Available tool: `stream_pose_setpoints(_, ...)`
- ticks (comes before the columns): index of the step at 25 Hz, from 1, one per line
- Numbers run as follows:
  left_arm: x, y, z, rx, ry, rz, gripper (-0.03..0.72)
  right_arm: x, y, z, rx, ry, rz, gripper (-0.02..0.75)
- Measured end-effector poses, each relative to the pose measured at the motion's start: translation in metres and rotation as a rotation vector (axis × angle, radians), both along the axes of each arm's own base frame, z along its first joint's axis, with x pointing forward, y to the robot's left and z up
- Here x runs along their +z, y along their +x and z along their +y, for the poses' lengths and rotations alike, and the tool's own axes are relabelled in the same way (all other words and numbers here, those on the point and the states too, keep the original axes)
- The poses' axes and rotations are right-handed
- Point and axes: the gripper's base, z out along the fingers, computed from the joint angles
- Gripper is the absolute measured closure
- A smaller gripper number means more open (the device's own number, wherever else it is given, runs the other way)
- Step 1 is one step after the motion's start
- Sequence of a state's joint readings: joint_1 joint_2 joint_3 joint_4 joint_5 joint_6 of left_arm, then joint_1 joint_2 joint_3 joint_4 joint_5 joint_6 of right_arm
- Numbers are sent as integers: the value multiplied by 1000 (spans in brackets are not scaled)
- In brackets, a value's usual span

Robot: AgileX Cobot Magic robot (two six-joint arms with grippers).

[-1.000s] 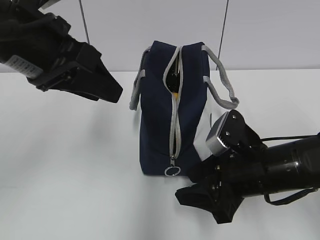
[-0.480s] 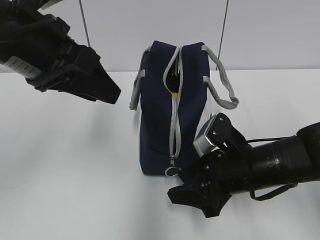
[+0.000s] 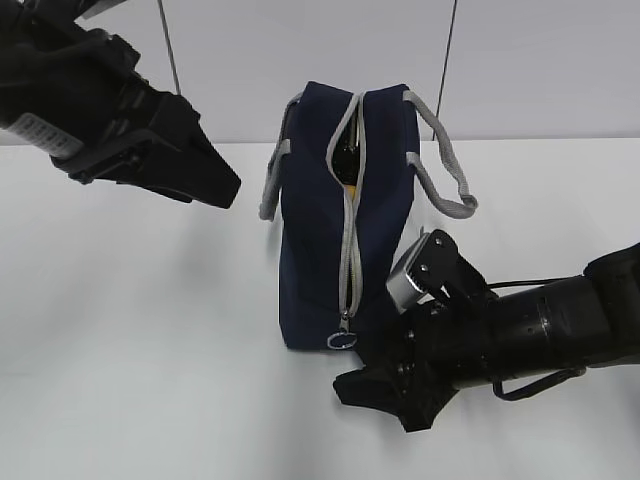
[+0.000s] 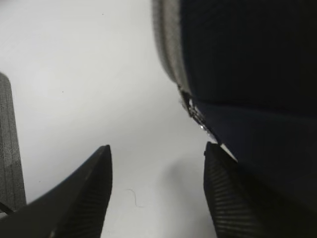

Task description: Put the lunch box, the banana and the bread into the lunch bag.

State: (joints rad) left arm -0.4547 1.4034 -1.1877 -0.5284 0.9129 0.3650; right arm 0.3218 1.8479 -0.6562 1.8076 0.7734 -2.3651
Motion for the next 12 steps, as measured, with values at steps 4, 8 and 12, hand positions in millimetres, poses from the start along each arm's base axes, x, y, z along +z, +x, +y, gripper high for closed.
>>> stream_pose_setpoints(4,0,0,0,0,1,-1,328,0,1,0,2,-1,-5,302)
stream_pose_setpoints(8,0,0,0,0,1,-1,328,-4,3,1,0,-3,4,302)
stream_pose_setpoints(12,0,0,0,0,2,-2,328,-5,6,2,2,-3,2,302)
